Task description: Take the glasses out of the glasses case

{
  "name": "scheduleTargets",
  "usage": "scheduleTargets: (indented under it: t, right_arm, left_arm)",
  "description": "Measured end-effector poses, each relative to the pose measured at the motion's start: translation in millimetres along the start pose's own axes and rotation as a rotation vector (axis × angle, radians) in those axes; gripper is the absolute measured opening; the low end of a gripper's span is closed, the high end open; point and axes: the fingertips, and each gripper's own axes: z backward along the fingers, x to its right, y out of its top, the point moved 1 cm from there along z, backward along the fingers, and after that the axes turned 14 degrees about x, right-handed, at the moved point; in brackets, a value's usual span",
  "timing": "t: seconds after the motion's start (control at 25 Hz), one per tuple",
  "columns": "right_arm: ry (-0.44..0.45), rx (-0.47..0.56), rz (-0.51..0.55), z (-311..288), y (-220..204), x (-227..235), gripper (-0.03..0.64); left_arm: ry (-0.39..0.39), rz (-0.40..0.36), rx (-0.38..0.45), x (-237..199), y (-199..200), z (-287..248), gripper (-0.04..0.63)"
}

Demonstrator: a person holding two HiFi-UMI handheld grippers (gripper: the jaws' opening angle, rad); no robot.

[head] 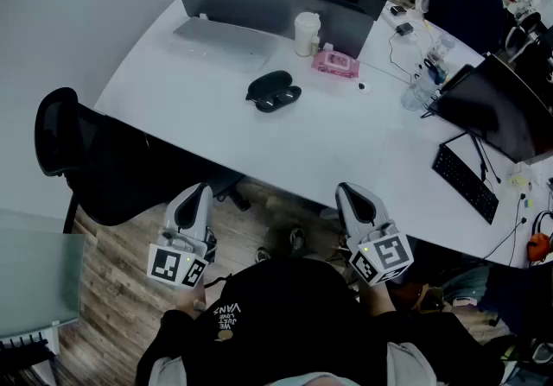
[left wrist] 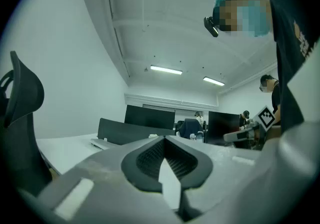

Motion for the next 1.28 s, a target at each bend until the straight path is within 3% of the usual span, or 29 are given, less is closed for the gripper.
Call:
scheduleTargets:
  t: [0.6, 0.88, 1.28]
  right_arm:
    - [0.020, 0.019, -0.058, -9.3, -1.7, 28.7, 0.000]
    - [0.077, 0.008, -0.069, -17.5, -4.9, 53.5, 0.000]
    - [0.140, -0.022, -0.102, -21.5, -12.6, 80.4, 0.000]
  left_arm:
    - [0.022, 0.007, 0.003, 8.2, -12.2, -22.1, 0.002]
    - [0.049, -0.005, 0.017, 23.7, -21.1, -39.8, 0.002]
    - [0.123, 0.037, 0.029, 42.7, -34.5, -49.3, 0.002]
